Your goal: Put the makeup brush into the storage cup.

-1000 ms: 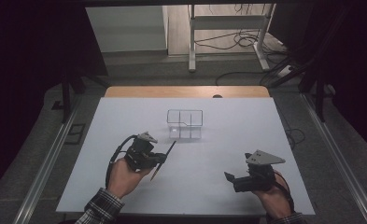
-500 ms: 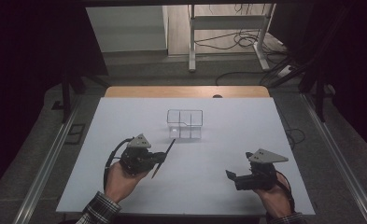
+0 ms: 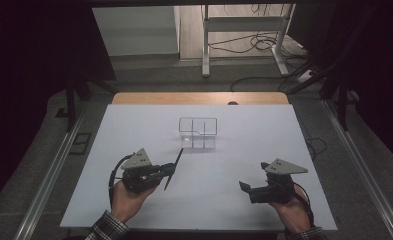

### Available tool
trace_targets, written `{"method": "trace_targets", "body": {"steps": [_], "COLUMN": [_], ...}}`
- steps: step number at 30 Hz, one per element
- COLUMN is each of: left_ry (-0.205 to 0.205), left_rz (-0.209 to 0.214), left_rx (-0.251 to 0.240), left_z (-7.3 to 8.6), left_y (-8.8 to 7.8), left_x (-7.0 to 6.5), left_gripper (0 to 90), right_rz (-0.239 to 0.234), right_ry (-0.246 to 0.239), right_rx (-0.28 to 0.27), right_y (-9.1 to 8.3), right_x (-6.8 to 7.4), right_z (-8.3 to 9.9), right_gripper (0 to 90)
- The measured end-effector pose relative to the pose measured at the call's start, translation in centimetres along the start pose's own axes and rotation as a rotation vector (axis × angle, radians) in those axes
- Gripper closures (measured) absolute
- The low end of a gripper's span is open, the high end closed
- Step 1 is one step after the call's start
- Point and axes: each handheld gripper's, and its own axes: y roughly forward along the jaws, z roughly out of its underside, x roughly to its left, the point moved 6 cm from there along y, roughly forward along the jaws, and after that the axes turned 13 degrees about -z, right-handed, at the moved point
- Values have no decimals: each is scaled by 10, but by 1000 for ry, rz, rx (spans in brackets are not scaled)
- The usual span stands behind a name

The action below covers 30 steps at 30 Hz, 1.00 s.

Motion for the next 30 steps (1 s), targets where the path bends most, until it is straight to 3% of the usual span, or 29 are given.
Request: {"method": "trace_targets", "body": {"steps": [3, 7, 11, 30], "left_ry": [10, -24, -29, -27], "left_rz": [1, 25, 25, 60], "left_rx": [-21, -56, -71, -102], "left_z": [2, 4, 5, 5], "left_y": [0, 0, -1, 3], "left_x": [-1, -1, 0, -10], "left_gripper": [840, 840, 840, 840], "right_rz": [-3, -21, -28, -112], "right_ry": [7, 13, -2, 4], "right_rx": [-16, -21, -2, 37], "right_y": [0, 2, 7, 25], "right_x": [2, 5, 10, 34], "right_z": [-4, -8, -12, -30], "right_gripper": [1, 0, 0, 25]}}
